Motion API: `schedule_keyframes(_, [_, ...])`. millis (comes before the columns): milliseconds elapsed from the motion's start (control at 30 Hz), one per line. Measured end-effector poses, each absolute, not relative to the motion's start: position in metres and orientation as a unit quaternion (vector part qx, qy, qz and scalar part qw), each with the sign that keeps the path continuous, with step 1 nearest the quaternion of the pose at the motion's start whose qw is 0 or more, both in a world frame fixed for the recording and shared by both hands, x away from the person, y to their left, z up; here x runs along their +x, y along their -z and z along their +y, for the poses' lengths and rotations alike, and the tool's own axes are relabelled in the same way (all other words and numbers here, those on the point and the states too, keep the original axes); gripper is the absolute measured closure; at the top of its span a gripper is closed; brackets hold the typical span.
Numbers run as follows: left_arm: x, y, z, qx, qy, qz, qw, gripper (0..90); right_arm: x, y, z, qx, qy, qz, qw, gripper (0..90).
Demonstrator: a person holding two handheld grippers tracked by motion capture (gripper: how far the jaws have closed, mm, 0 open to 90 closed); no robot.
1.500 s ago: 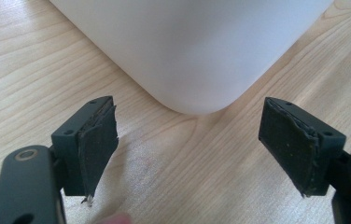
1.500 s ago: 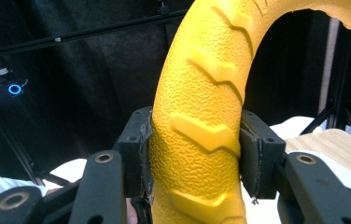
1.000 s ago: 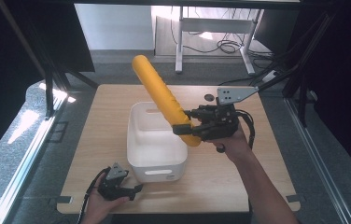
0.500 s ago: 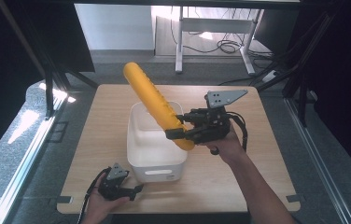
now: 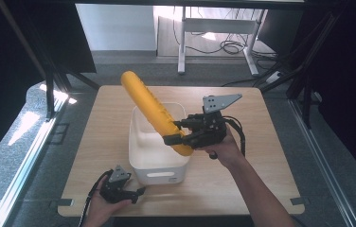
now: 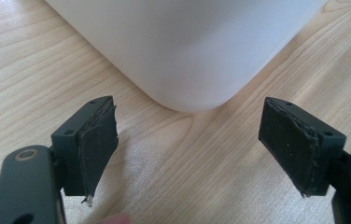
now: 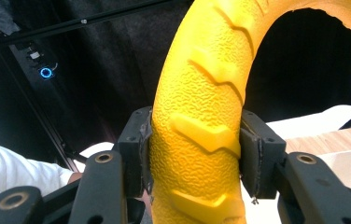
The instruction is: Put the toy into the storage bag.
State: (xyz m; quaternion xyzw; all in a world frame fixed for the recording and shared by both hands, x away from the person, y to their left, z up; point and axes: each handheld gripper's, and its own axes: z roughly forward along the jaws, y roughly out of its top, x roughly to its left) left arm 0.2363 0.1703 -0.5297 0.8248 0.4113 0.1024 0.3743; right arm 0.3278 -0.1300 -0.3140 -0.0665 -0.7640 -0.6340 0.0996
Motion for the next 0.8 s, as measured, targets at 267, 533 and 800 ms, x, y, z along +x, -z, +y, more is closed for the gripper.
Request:
schedule_keyframes(267, [0.236,0.53,0.17,0.825,-0.102,0.411,0.374,19.7,0.328,0.32,-0.125,-0.062,0.63,-0.767,0.106,51.8])
schedule_keyframes(533, [0.236,0.53,0.17,0.825,-0.101,0.412,0.374,19.7,0.327,0.327,-0.122,-0.058,0.624,-0.771,0.115,51.8])
schedule_keyframes(800, [0.236,0.53,0.17,0.825,-0.102,0.412,0.374,19.7,0.33,0.336,-0.12,-0.057,0.617,-0.775,0.125,51.7])
